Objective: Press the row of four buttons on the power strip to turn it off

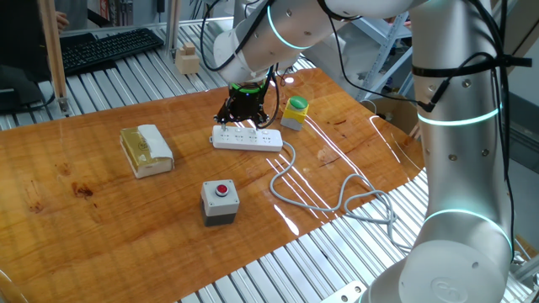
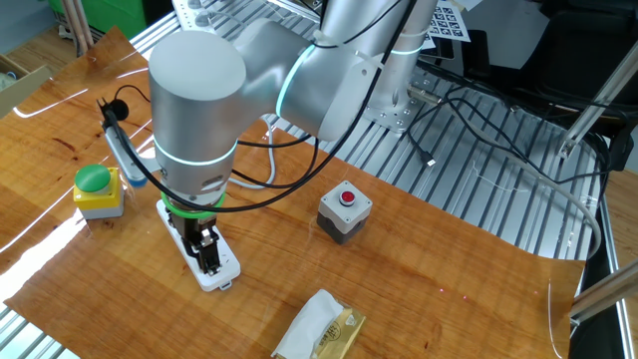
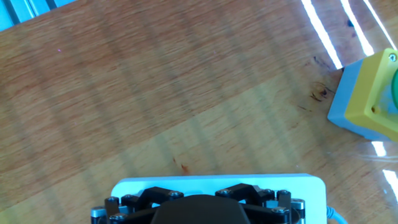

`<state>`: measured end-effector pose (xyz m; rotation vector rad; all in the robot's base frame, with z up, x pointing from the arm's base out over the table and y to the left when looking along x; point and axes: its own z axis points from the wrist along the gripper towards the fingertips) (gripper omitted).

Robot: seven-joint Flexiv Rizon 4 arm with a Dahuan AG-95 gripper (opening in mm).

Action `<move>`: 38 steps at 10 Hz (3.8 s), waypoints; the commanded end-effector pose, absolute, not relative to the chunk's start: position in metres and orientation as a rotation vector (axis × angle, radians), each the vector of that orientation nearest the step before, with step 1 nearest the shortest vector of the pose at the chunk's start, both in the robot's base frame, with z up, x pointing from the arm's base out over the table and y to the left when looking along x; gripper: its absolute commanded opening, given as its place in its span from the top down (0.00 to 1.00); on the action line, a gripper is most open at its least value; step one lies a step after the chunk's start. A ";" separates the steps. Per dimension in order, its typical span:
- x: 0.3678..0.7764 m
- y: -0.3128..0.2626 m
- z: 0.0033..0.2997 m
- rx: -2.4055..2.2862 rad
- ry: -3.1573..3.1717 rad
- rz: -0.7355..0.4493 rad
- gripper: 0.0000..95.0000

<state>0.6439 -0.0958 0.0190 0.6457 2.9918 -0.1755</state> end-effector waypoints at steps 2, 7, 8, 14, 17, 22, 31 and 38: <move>0.644 -0.096 0.016 0.649 2.989 -0.176 0.00; 0.645 -0.094 0.016 0.642 2.988 -0.180 0.00; 0.645 -0.093 0.017 0.642 2.988 -0.180 0.00; 0.643 -0.088 0.043 0.923 3.068 -0.152 0.00; 0.640 -0.085 0.058 1.564 2.898 -0.006 0.00; 0.633 -0.068 0.058 2.315 2.300 0.009 0.00; 0.612 -0.051 0.045 2.694 1.792 0.089 0.00; 0.607 -0.042 0.032 2.719 1.722 0.133 0.00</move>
